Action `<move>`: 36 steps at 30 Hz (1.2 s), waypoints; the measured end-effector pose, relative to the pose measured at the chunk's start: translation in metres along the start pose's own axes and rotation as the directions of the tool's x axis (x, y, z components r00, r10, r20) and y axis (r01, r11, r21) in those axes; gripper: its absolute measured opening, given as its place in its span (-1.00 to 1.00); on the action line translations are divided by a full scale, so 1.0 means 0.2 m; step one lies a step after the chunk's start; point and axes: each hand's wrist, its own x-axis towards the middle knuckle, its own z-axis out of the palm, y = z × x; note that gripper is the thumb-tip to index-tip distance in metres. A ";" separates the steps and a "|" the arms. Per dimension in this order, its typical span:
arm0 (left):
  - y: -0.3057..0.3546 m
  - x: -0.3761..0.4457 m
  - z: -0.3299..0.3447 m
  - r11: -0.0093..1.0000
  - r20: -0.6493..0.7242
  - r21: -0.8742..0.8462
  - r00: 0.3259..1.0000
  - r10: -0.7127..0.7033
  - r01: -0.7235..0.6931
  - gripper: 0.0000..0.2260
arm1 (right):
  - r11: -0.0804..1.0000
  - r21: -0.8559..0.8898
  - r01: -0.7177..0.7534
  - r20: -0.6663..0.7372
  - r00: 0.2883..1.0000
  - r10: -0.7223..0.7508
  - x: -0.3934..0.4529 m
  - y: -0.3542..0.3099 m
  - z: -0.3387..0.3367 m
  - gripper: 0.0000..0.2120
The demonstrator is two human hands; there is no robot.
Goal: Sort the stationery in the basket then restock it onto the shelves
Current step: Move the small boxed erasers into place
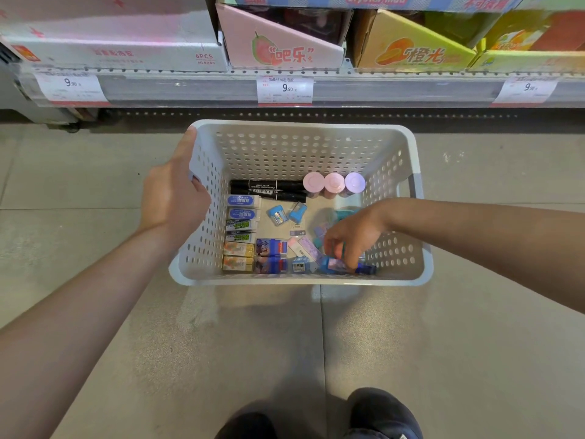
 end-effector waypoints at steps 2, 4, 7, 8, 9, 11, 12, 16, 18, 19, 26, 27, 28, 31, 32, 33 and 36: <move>0.00 0.00 0.00 1.000 0.001 -0.015 1.000 -0.010 0.010 -0.37 | 0.998 0.055 0.029 -0.041 0.999 -0.027 -0.02 0.01 -0.03 -0.78; 0.00 0.00 0.00 1.000 -0.001 -0.024 1.000 -0.008 0.008 -0.37 | 0.980 0.194 0.049 -0.074 0.997 -0.035 -0.03 0.02 -0.07 -0.67; 0.00 0.00 0.00 1.000 0.002 -0.024 1.000 -0.006 0.006 -0.37 | 0.923 0.380 0.057 -0.109 0.994 -0.016 -0.04 0.03 -0.09 -0.61; 0.00 0.00 0.00 1.000 0.003 -0.022 1.000 -0.004 0.004 -0.37 | 0.911 0.408 0.058 -0.108 0.994 -0.015 -0.04 0.03 -0.09 -0.62; 0.00 0.00 0.00 1.000 0.003 -0.021 1.000 -0.002 0.002 -0.36 | 0.901 0.430 0.059 -0.097 0.995 -0.019 -0.04 0.03 -0.10 -0.64; 0.01 0.00 -0.01 1.000 0.007 -0.021 1.000 -0.001 0.001 -0.36 | 0.887 0.458 0.060 -0.075 0.997 -0.028 -0.05 0.03 -0.10 -0.72; 0.01 0.00 -0.01 1.000 0.008 -0.020 1.000 -0.001 0.001 -0.36 | 0.881 0.468 0.062 -0.079 0.996 -0.028 -0.05 0.02 -0.10 -0.78; 0.00 0.00 0.00 1.000 -0.001 -0.022 1.000 -0.004 0.004 -0.36 | 0.903 0.429 0.018 -0.074 0.997 0.015 -0.03 0.03 -0.09 -0.69; -0.01 0.01 0.00 1.000 0.001 -0.025 1.000 0.002 -0.002 -0.36 | 0.930 0.366 -0.023 -0.045 0.998 0.043 -0.03 0.03 -0.08 -0.65; -0.01 0.01 0.00 1.000 0.003 -0.028 1.000 0.002 -0.001 -0.37 | 0.939 0.342 -0.030 -0.041 0.998 0.047 -0.03 0.03 -0.08 -0.66; -0.01 0.01 0.00 1.000 -0.003 -0.011 1.000 0.002 -0.002 -0.38 | 0.980 0.163 -0.117 -0.027 0.992 0.123 -0.01 -0.02 -0.05 -0.66; -0.01 0.01 0.00 1.000 -0.003 -0.006 1.000 0.004 -0.004 -0.38 | 0.986 0.103 -0.134 -0.026 0.990 0.137 0.00 -0.02 -0.05 -0.64; -0.01 0.01 0.01 1.000 -0.003 -0.002 1.000 0.003 -0.003 -0.38 | 0.987 0.043 -0.157 -0.022 0.987 0.158 0.01 -0.03 -0.04 -0.65; -0.01 0.01 0.01 1.000 -0.007 0.004 1.000 0.001 -0.001 -0.38 | 0.958 -0.120 -0.259 0.047 0.963 0.266 0.03 -0.04 0.00 -0.79; -0.01 0.01 0.01 1.000 -0.007 0.005 1.000 0.002 -0.002 -0.38 | 0.947 -0.151 -0.283 0.055 0.954 0.294 0.04 -0.04 0.02 -0.77; -0.01 0.01 0.01 1.000 -0.008 0.006 1.000 0.005 -0.005 -0.38 | 0.940 -0.168 -0.296 0.050 0.950 0.308 0.05 -0.04 0.04 -0.74; 0.00 0.00 0.00 1.000 -0.009 0.011 1.000 0.010 -0.010 -0.38 | 0.947 -0.154 -0.283 0.009 0.958 0.288 0.07 -0.05 0.09 -0.81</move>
